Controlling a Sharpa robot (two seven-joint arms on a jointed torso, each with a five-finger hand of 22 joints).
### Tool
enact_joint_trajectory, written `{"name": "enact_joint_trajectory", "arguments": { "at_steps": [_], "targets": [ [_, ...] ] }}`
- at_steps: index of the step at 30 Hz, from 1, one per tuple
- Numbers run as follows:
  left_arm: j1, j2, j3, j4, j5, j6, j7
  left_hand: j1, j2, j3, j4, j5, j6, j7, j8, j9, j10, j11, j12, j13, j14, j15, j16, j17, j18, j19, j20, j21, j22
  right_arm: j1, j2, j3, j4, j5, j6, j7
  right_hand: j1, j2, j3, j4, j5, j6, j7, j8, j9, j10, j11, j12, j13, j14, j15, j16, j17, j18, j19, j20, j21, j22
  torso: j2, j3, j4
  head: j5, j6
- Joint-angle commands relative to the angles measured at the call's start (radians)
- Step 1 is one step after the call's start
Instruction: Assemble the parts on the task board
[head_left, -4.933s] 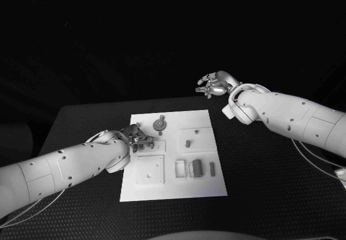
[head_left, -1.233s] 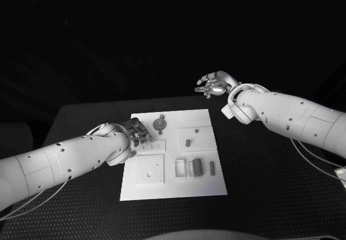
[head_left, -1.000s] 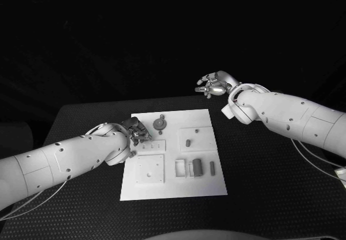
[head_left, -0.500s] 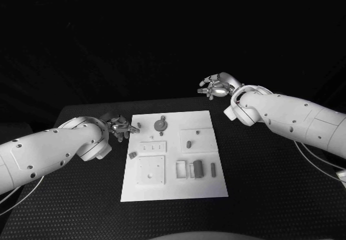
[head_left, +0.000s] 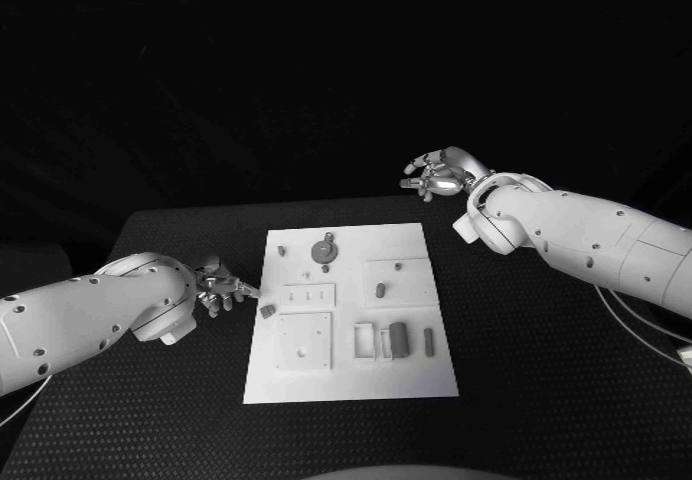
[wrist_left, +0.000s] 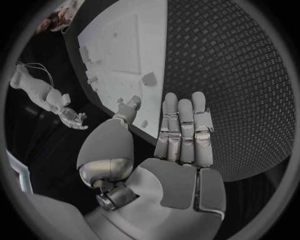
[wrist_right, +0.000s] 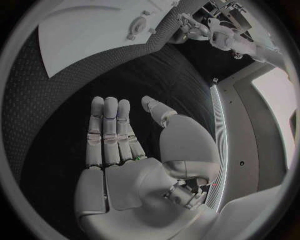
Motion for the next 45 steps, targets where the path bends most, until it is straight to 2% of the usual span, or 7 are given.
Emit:
{"name": "enact_joint_trajectory", "arguments": {
  "at_steps": [1,13,19,25,29,36,45],
  "targets": [
    [-0.004,0.003,-0.009,-0.008,-0.044,0.039,-0.029,-0.011,0.0,-0.005,0.001,-0.004,-0.005,0.001,0.0,0.001,-0.007,0.002,-0.005,-0.001,-0.008,-0.002,-0.006,0.0,0.001,-0.005,0.0,-0.005,-0.002,-0.001,-0.001,0.0,0.001,0.0,0.008,0.006,-0.006,-0.003,0.001,0.003,-0.004,0.043,0.038,0.007,-0.001,-0.117,0.032,0.006,-0.002,0.005,0.0,-0.005,0.001,0.014,0.005,0.0,-0.005,0.001,0.001,-0.0007,0.0002,0.005,0.0],
    [-0.026,0.035,-0.017,-0.047,-0.052,0.044,-0.024,-0.049,-0.02,-0.012,0.035,-0.005,-0.008,0.0,0.003,0.002,-0.005,0.002,-0.008,0.001,-0.01,0.0,-0.005,0.004,0.007,-0.002,0.003,-0.016,-0.005,-0.006,-0.001,0.0,0.0,0.0,0.008,0.006,-0.006,-0.002,0.001,0.003,-0.004,0.043,0.038,0.007,-0.002,-0.117,0.032,0.007,-0.002,0.005,0.0,-0.006,0.002,0.014,0.005,0.0,-0.006,0.002,0.001,0.0011,-0.0012,0.005,-0.003],
    [-0.035,0.054,-0.017,-0.062,-0.034,0.051,-0.011,-0.106,-0.042,-0.006,0.098,-0.006,-0.01,-0.002,0.005,0.005,-0.004,0.0,-0.011,0.003,-0.012,-0.001,-0.004,0.006,0.012,0.001,0.002,-0.024,-0.006,-0.007,0.0,0.0,-0.001,0.0,0.009,0.007,-0.006,-0.002,0.001,0.003,-0.004,0.043,0.038,0.007,-0.002,-0.117,0.032,0.007,-0.002,0.006,0.0,-0.006,0.002,0.014,0.005,0.0,-0.006,0.002,0.001,0.0006,-0.0005,0.004,-0.005],
    [-0.046,0.066,-0.017,-0.069,-0.028,0.063,-0.003,-0.1,-0.044,0.001,0.105,-0.006,-0.016,0.0,0.003,0.005,-0.005,0.001,-0.011,0.005,-0.014,-0.001,-0.003,0.007,0.013,0.0,0.003,-0.026,-0.003,-0.007,0.0,0.0,-0.001,0.0,0.009,0.007,-0.006,-0.002,0.001,0.003,-0.004,0.043,0.038,0.007,-0.002,-0.117,0.032,0.007,-0.003,0.006,0.0,-0.006,0.003,0.014,0.005,0.0,-0.006,0.002,0.001,0.0014,-0.0014,0.004,-0.006],
    [-0.048,0.073,-0.017,-0.07,-0.013,0.076,0.007,-0.084,-0.024,-0.003,0.096,-0.006,-0.015,0.001,0.004,0.006,-0.007,0.002,-0.012,0.007,-0.017,0.001,-0.002,0.009,0.012,-0.002,0.005,-0.026,0.001,-0.008,-0.001,0.0,-0.001,0.0,0.009,0.007,-0.006,-0.002,0.001,0.003,-0.004,0.043,0.038,0.007,-0.002,-0.117,0.032,0.007,-0.003,0.006,0.0,-0.006,0.003,0.014,0.005,0.0,-0.006,0.002,0.001,0.001,-0.0007,0.003,-0.006],
    [-0.05,0.081,-0.017,-0.071,-0.006,0.077,0.016,-0.051,0.038,-0.072,0.026,-0.006,-0.009,-0.001,0.004,0.006,-0.009,0.001,-0.013,0.015,-0.022,0.004,0.001,0.014,0.012,-0.005,0.008,-0.031,0.017,-0.008,0.001,0.0,-0.001,0.0,0.009,0.007,-0.006,-0.002,0.001,0.003,-0.004,0.043,0.038,0.007,-0.002,-0.117,0.032,0.007,-0.003,0.006,0.0,-0.007,0.003,0.014,0.006,0.0,-0.006,0.002,0.001,0.0016,-0.001,0.001,-0.006],
    [-0.05,0.082,-0.017,-0.064,0.015,0.087,0.025,-0.018,0.073,-0.111,-0.047,-0.006,-0.003,-0.001,0.002,0.002,-0.009,0.001,-0.015,0.019,-0.022,0.005,0.0,0.015,0.011,-0.001,0.009,-0.038,0.023,-0.009,0.0,0.0,-0.002,0.0,0.009,0.007,-0.006,-0.001,0.001,0.003,-0.004,0.043,0.038,0.008,-0.002,-0.117,0.032,0.008,-0.004,0.006,0.0,-0.007,0.004,0.014,0.006,0.0,-0.007,0.003,0.001,0.0018,-0.0011,-0.001,-0.01]
  ]
}}
